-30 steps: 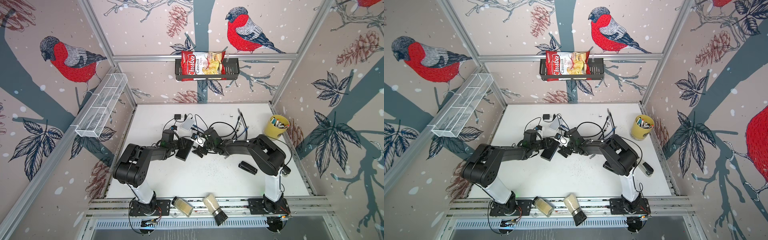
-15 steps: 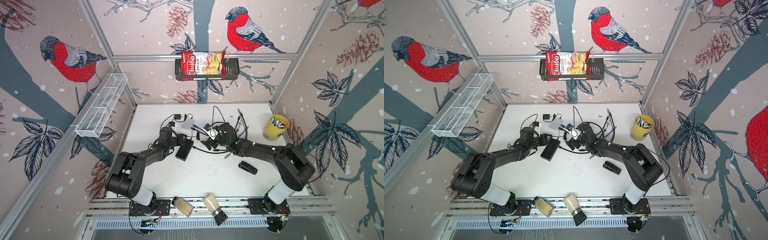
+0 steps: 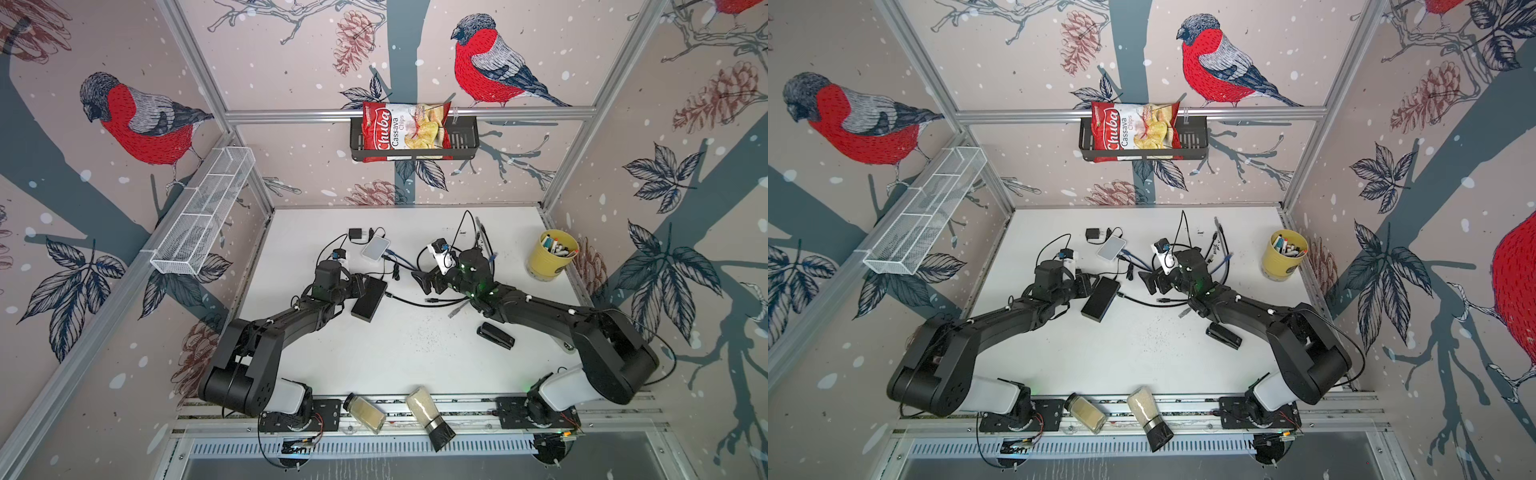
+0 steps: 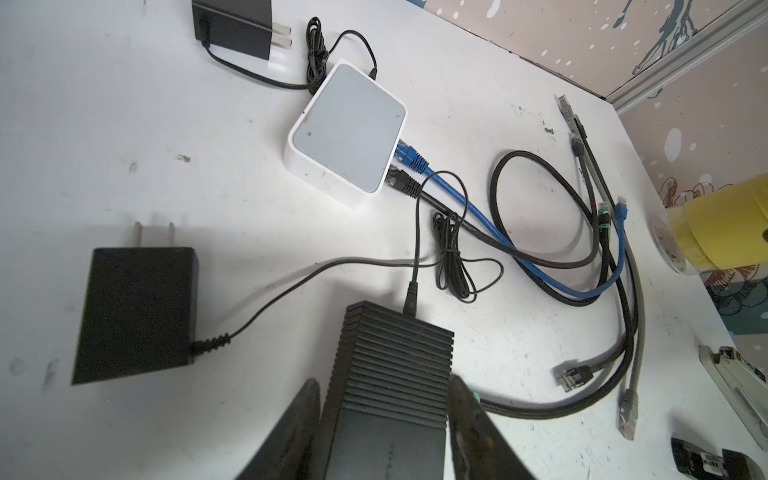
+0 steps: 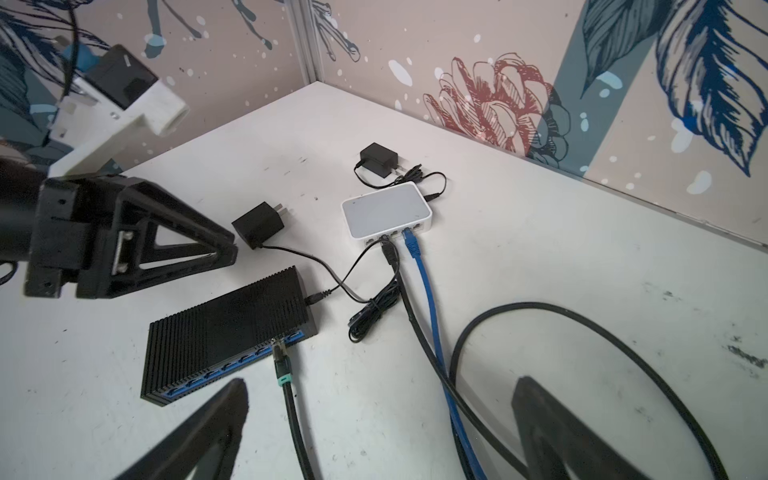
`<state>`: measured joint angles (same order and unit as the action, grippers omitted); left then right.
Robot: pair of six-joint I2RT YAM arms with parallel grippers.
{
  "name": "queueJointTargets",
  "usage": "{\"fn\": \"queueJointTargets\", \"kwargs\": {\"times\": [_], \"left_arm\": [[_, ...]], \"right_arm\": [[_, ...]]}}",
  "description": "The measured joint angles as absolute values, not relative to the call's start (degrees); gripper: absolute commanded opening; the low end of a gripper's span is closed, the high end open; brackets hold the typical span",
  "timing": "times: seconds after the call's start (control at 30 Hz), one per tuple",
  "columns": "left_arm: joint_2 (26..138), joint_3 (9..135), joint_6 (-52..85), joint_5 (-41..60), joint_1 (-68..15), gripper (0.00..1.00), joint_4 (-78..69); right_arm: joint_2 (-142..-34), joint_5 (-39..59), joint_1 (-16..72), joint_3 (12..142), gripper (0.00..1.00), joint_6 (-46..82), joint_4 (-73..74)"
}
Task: Insert the plug into the switch port
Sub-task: 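Open the right gripper and withdraw it while left gripper lifts off the switch, then move the right gripper over the loose black ethernet plug and lower onto it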
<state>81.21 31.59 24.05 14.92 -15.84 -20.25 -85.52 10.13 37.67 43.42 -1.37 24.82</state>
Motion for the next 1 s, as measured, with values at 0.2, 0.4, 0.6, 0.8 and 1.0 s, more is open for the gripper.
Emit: {"fn": "queueJointTargets", "kwargs": {"times": [0.2,0.4,0.6,0.8,1.0], "left_arm": [[77.5,29.1,25.1,14.9,-15.8,0.49,-20.2],[73.6,27.7,25.3,14.8,-15.9,0.5,-20.2],[72.0,27.7,25.4,13.1,-18.2,0.5,-18.4],[72.4,30.2,24.0,10.2,-23.9,0.5,-14.7],[73.1,30.5,24.0,8.7,-25.4,0.5,-13.4]], "right_arm": [[-84.4,8.6,36.5,46.7,0.99,5.1,18.6],[-85.9,-1.8,35.8,53.4,0.99,14.7,7.2],[-84.6,-5.9,32.0,49.3,0.99,19.8,0.2],[-84.3,-5.5,31.2,46.3,0.86,19.2,-4.9],[-81.2,-5.2,32.1,43.2,0.56,12.4,-6.0]]}}
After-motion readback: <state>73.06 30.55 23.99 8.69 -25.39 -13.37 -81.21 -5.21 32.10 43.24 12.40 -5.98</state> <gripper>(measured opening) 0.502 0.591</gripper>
